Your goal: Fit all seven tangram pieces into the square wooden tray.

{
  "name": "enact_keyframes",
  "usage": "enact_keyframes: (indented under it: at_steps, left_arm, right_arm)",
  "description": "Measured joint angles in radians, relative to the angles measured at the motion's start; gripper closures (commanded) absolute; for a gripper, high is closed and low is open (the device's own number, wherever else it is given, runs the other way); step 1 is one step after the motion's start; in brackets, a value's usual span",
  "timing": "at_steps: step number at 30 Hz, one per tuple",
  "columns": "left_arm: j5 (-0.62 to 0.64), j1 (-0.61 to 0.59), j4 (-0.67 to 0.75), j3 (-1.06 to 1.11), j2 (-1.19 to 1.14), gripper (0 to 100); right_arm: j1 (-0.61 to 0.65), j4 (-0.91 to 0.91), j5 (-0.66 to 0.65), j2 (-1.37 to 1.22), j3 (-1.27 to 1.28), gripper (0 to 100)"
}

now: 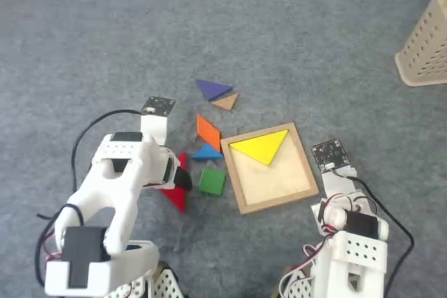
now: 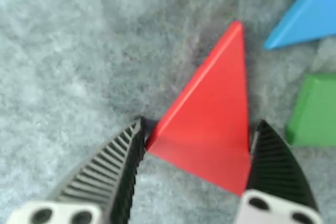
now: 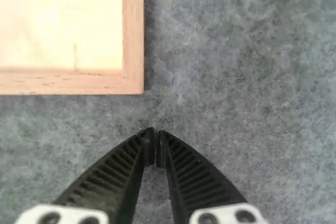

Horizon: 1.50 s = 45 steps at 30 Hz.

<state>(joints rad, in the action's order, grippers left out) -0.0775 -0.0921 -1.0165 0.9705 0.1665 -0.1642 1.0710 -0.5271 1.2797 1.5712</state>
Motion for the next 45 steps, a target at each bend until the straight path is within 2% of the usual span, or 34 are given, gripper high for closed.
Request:
enact_keyframes:
  at_steps: [5,11,20,24,27,30,35,40,45]
  left_arm:
    - [-0.023,0.0,0.0,0.003,0.002,70]
    - [-0.023,0.002,0.0,0.003,0.003,79]
    - [-0.025,0.003,-0.011,-0.063,0.012,79]
    - [-0.023,0.003,-0.089,-0.135,0.011,79]
    - [-0.023,0.043,-0.187,-0.204,0.011,79]
    - [-0.023,0.133,-0.265,-0.249,0.011,79]
    - [-0.028,0.258,-0.301,-0.265,0.011,79]
    - [-0.041,0.224,-0.301,-0.269,0.011,79]
    - [-0.1,0.095,-0.301,-0.269,0.011,78]
  right_arm:
    - [0.0,0.0,0.0,0.0,0.0,98.5]
    - [0.0,0.0,0.0,0.0,0.0,98.4]
    - [0.0,0.0,0.0,0.0,0.0,98.4]
    - [0.0,0.0,0.0,0.0,0.0,98.4]
    - [0.0,0.0,0.0,0.0,0.0,98.3]
    - [0.0,0.0,0.0,0.0,0.0,98.3]
    - [0.0,0.0,0.0,0.0,0.0,98.3]
    - [0.0,0.0,0.0,0.0,0.0,98.3]
    - [0.0,0.0,0.0,0.0,0.0,98.3]
